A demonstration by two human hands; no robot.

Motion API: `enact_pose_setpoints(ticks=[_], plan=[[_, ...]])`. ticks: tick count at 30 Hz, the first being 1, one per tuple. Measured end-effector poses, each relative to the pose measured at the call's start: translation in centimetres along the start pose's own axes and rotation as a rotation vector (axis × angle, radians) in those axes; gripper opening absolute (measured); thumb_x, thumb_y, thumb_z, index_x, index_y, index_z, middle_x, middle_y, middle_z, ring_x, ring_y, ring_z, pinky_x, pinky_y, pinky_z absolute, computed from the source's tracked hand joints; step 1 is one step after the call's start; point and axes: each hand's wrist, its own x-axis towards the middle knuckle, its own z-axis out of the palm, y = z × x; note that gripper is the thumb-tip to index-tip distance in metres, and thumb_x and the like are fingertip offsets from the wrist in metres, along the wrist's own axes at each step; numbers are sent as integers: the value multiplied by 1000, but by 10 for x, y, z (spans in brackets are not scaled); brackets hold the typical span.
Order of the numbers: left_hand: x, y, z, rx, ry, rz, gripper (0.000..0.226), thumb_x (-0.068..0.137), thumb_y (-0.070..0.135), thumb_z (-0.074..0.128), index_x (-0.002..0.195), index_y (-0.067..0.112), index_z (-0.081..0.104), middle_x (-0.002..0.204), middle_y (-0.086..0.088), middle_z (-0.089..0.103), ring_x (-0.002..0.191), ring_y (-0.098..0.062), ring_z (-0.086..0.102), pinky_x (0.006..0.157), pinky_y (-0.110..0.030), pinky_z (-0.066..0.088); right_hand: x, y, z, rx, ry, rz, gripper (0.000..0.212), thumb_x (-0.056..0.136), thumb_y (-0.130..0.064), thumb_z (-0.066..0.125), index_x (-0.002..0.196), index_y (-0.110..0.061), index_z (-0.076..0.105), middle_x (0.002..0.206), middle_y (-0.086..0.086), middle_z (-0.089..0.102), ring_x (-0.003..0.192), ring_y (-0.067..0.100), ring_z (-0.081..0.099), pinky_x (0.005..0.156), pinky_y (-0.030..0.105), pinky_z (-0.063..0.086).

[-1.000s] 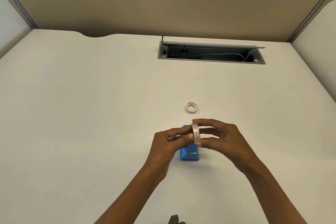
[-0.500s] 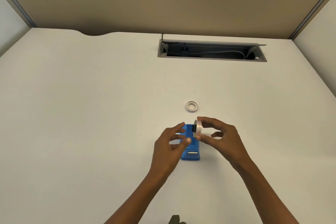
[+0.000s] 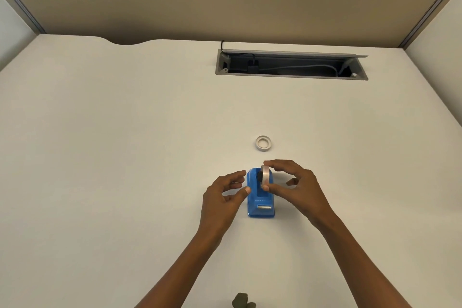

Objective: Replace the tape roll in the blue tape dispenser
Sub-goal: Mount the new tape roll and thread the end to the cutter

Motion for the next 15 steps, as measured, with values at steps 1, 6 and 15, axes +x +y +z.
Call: enact_pose_setpoints(ticks=[1, 6, 15], plan=[[0, 0, 0, 2, 1, 1, 29, 81, 23, 69, 102, 40, 61, 103, 16, 63, 96, 2, 59, 64, 1, 44, 1, 1, 0, -6, -6, 1, 48, 69, -23, 80, 115, -27, 65, 122, -10, 63, 109, 8, 56, 71, 14, 41], [3, -2, -1, 23, 11, 4, 30, 81, 24, 69, 109, 34, 62, 109, 12, 64, 98, 0, 58, 64, 1, 45, 2, 3, 1, -4, -25, 12, 47, 70, -24, 80, 114, -27, 65, 122, -9, 62, 107, 7, 57, 71, 15, 43], [8, -1, 3, 43, -2, 17, 29, 81, 25, 68, 108, 33, 61, 112, 12, 62, 95, 0, 59, 62, -1, 45, 5, 3, -1, -94, -54, -41, 47, 71, -16, 79, 116, -17, 64, 123, -1, 61, 106, 16, 59, 70, 14, 43]])
